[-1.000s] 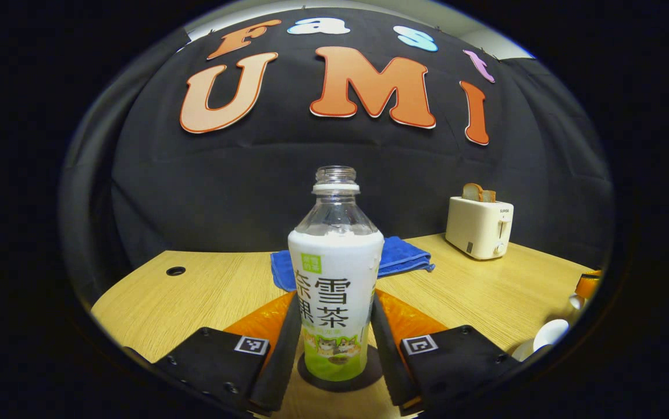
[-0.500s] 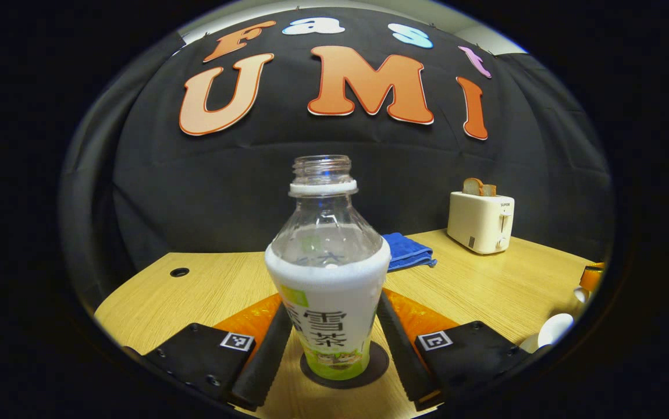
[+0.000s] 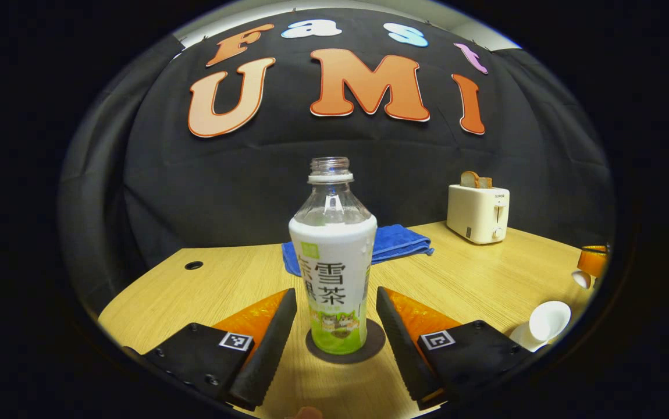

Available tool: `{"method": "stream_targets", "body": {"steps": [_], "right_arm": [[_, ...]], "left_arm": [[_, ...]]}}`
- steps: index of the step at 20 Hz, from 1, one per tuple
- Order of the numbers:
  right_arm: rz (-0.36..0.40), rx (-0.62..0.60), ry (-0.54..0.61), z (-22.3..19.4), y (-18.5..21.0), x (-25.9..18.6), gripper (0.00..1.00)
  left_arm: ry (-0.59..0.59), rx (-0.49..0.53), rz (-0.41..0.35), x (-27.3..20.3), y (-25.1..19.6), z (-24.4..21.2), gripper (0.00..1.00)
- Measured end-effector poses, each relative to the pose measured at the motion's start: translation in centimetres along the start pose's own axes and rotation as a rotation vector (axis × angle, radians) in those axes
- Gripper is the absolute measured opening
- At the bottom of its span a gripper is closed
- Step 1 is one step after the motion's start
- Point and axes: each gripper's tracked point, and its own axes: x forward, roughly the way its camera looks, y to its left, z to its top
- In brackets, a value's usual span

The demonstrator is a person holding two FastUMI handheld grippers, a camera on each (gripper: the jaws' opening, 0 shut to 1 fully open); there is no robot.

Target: Open the teacup lid with one hand, grasp the water bottle and pour water into the teacup with the other hand; after pouring, place the water bottle on the coaster and then close the teacup lid.

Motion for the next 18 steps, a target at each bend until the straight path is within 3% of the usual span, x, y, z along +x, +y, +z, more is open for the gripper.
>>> {"method": "stream_targets", "body": {"steps": [9,18], "right_arm": [[0.136,-0.005,0.017,-0.3,7.5,0.8,0.17],[0.157,-0.042,0.072,-2.5,9.7,2.1,0.19]], "left_arm": [[-0.029,0.000,0.030,-5.6,1.6,0.1,0.87],[-0.042,-0.019,0.078,-8.1,4.5,0.1,0.89]]}}
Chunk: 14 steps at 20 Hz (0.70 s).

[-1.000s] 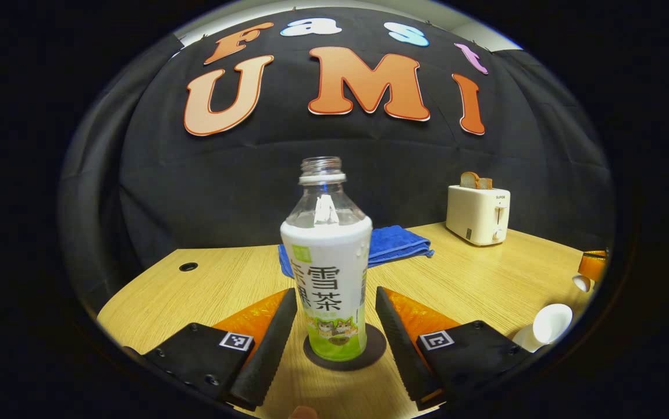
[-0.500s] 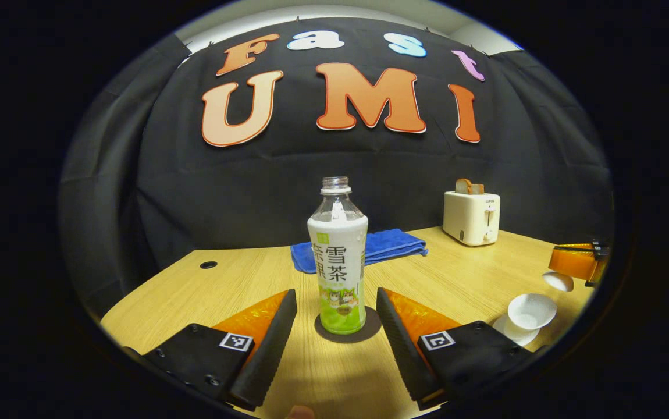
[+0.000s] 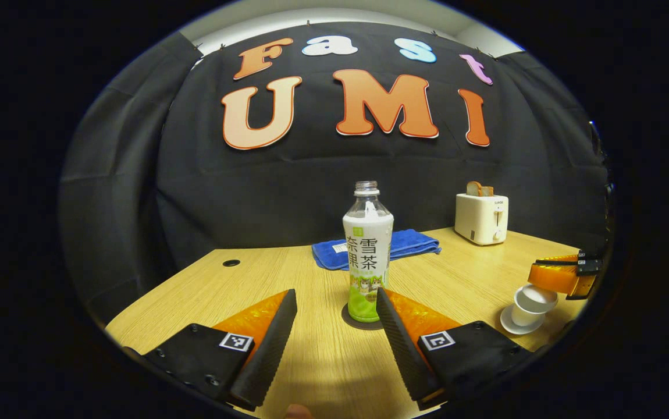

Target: Open the teacup lid with one hand, grasp the water bottle and pour water into the teacup with the other hand; after pouring, place the water bottle on the coaster and then close the teacup lid.

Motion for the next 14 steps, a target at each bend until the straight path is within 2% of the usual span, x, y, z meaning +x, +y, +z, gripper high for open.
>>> {"method": "stream_targets", "body": {"steps": [3,6,7,13,14], "right_arm": [[-0.002,-0.018,0.017,-0.6,0.1,0.5,0.18],[-0.004,-0.025,0.017,-0.5,0.2,0.6,0.23],[-0.007,-0.026,0.018,-0.6,0.1,0.5,0.19],[-0.008,-0.009,-0.002,0.6,-0.3,-0.6,0.33],[-0.008,-0.007,-0.012,1.1,-0.3,-0.9,0.39]], "left_arm": [[0.001,-0.008,-0.005,-0.3,-0.1,0.2,0.89],[0.000,0.001,-0.006,-0.3,-0.2,0.2,0.89],[0.000,0.001,-0.008,-0.3,-0.3,0.2,0.89],[-0.005,-0.004,-0.003,-1.1,0.0,0.6,0.87],[-0.007,-0.004,0.001,-1.2,0.0,0.7,0.89]]}}
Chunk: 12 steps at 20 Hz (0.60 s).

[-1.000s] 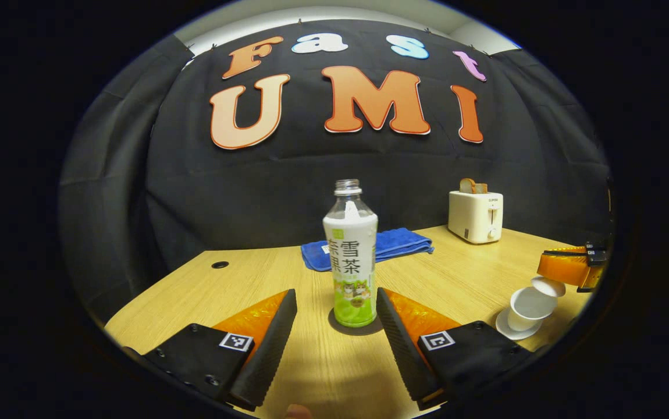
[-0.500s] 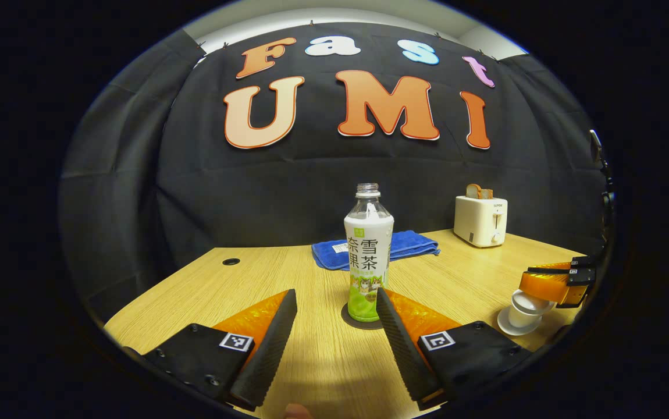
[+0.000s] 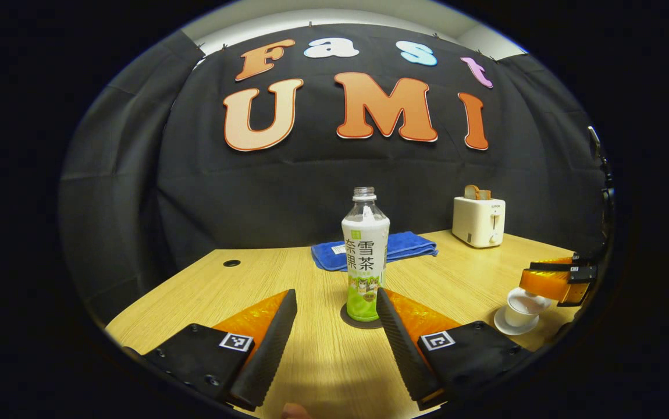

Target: Open the teacup lid with one hand, grasp the water bottle and pour water into the teacup with the other hand; after pouring, place the water bottle on the coaster and then close the teacup lid.

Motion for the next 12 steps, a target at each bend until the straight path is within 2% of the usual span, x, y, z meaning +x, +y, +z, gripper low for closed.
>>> {"method": "stream_targets", "body": {"steps": [1,2,3,4,6,8,10,12], "right_arm": [[0.000,-0.002,-0.010,0.5,0.0,-0.3,0.45],[-0.002,-0.010,-0.022,1.1,-0.2,-0.7,0.58],[-0.010,-0.022,-0.034,1.6,-0.4,-1.1,0.65],[-0.016,-0.033,-0.043,2.2,-0.7,-1.5,0.77],[-0.029,-0.043,-0.058,3.0,-1.1,-2.2,0.90],[-0.044,-0.042,-0.076,3.7,-1.5,-2.9,0.97],[-0.060,-0.036,-0.087,4.1,-1.9,-3.2,0.97],[-0.082,-0.034,-0.087,4.1,-2.5,-3.4,0.97]], "left_arm": [[-0.003,-0.002,0.004,-0.1,0.2,0.2,0.89],[-0.005,-0.005,0.009,-0.2,0.4,0.2,0.89],[-0.007,-0.008,0.013,-0.3,0.6,0.4,0.89],[-0.008,-0.010,0.017,-0.5,0.8,0.4,0.89],[-0.006,-0.010,0.027,-0.8,1.0,0.2,0.89],[-0.014,-0.011,0.036,-1.0,1.4,0.6,0.89],[-0.022,-0.006,0.051,-1.4,1.8,1.0,0.87],[-0.030,-0.010,0.059,-1.8,2.2,1.4,0.89]]}}
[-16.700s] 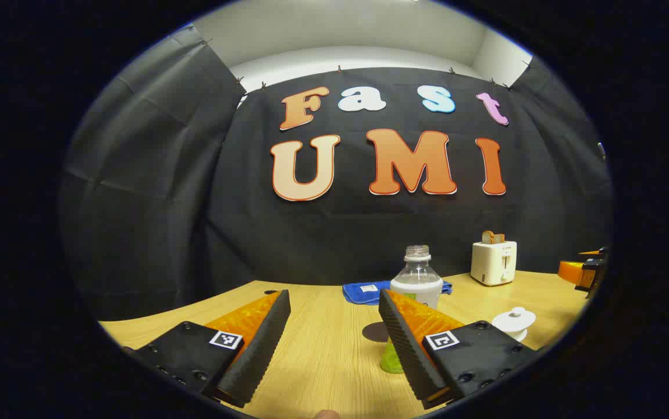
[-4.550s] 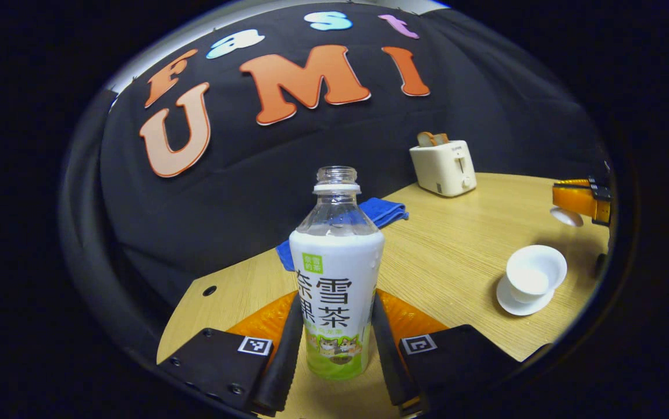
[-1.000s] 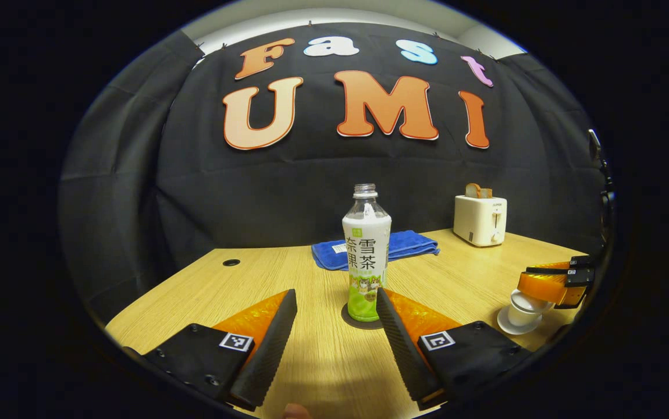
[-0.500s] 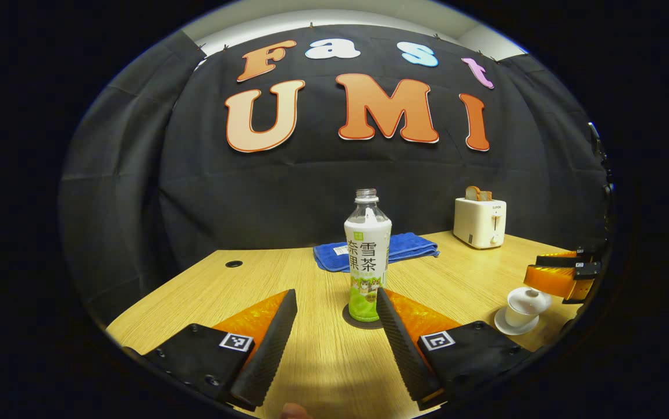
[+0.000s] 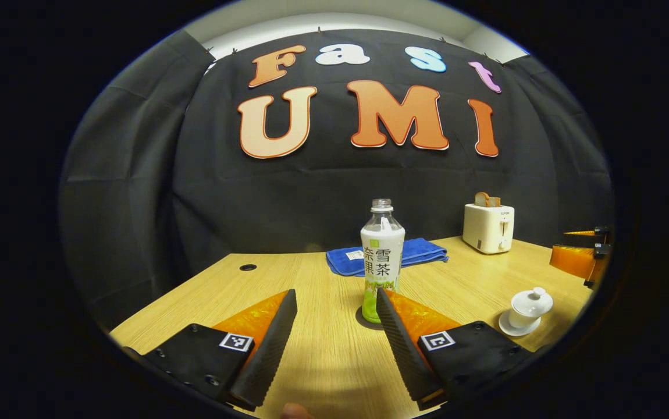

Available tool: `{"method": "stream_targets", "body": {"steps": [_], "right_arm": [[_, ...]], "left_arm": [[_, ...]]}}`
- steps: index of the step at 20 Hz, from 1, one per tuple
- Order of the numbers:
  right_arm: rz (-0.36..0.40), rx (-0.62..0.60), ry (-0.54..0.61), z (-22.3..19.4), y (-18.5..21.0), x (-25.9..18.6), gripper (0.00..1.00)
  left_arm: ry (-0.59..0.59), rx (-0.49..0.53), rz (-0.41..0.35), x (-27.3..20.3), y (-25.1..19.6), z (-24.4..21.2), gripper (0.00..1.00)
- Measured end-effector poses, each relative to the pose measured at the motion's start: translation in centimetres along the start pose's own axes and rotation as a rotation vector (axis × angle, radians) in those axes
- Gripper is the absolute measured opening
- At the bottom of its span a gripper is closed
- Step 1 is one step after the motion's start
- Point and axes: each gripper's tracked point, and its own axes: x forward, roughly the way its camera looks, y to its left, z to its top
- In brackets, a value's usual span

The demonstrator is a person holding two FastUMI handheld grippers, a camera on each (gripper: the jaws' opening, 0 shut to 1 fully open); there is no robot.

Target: Open the teacup lid with one hand, grasp the water bottle and pour water into the teacup with the other hand; after pouring, place the water bottle on the coaster and then close the teacup lid.

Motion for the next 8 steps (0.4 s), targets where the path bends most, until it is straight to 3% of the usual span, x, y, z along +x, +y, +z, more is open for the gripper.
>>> {"method": "stream_targets", "body": {"steps": [7,8], "right_arm": [[-0.026,-0.007,0.001,-0.2,-1.2,-0.9,0.97],[-0.015,-0.008,-0.005,-0.1,-1.0,-1.1,0.97]], "left_arm": [[-0.023,0.014,0.049,-1.2,1.1,0.9,0.87],[-0.026,0.014,0.064,-1.4,1.5,1.1,0.92]]}}
